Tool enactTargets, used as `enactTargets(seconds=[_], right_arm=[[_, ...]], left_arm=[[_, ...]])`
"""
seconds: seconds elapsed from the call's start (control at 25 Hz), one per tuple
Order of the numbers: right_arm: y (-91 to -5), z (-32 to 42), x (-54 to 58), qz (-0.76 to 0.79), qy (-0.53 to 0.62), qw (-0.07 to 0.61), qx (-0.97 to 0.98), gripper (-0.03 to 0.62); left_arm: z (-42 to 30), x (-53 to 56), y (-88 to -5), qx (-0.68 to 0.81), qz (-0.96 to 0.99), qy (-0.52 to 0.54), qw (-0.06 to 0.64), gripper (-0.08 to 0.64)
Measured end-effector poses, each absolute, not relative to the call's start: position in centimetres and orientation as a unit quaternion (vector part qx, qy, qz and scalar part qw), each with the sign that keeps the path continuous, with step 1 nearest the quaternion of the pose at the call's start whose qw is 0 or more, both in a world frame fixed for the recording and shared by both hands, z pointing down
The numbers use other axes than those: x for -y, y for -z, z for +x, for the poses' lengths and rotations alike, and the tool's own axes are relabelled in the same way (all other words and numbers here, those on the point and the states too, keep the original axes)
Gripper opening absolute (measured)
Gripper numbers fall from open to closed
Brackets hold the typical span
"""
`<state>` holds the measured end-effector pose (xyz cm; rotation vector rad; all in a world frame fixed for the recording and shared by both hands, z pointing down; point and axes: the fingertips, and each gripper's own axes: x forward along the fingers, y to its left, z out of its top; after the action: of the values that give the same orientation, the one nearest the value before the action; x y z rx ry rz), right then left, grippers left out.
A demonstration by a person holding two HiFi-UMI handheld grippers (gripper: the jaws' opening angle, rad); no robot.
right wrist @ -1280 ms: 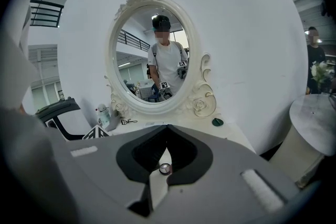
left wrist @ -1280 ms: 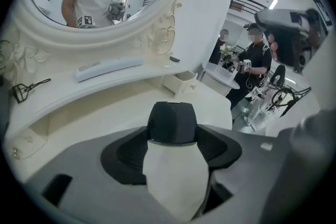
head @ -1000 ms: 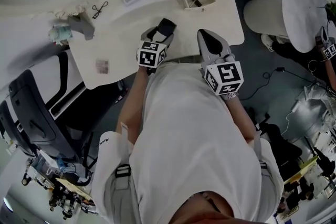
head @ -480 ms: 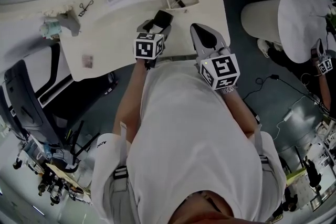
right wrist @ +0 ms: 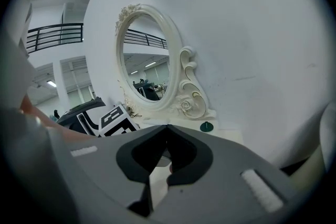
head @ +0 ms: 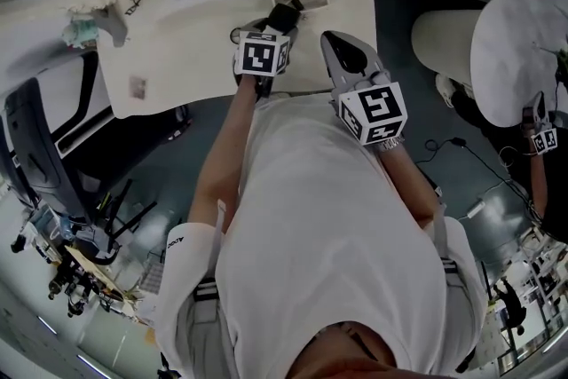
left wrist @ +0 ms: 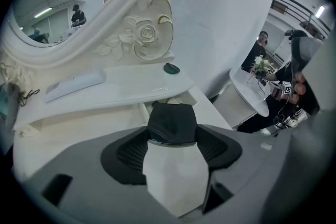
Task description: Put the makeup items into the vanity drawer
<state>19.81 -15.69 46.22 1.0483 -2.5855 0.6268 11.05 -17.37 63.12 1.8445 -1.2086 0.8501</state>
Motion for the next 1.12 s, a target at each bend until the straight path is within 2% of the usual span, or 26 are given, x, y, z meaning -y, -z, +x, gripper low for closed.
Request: enactTargets(seconds=[0.76, 1.12], right_arm=[[-47.4, 23.9, 19.3, 0.337, -0.228, 0.139, 0.903, 0.008], [-47.8, 24.0, 19.3, 0.331, -0.229, 0.147, 0.904, 0.008]], left_arm=[[13.3, 20.2, -65.5, 0.488, 0.674, -0.369, 0.415, 0.301], [13.5, 21.9, -66.0, 0.509, 0.678, -0.354, 0.396, 0.300]])
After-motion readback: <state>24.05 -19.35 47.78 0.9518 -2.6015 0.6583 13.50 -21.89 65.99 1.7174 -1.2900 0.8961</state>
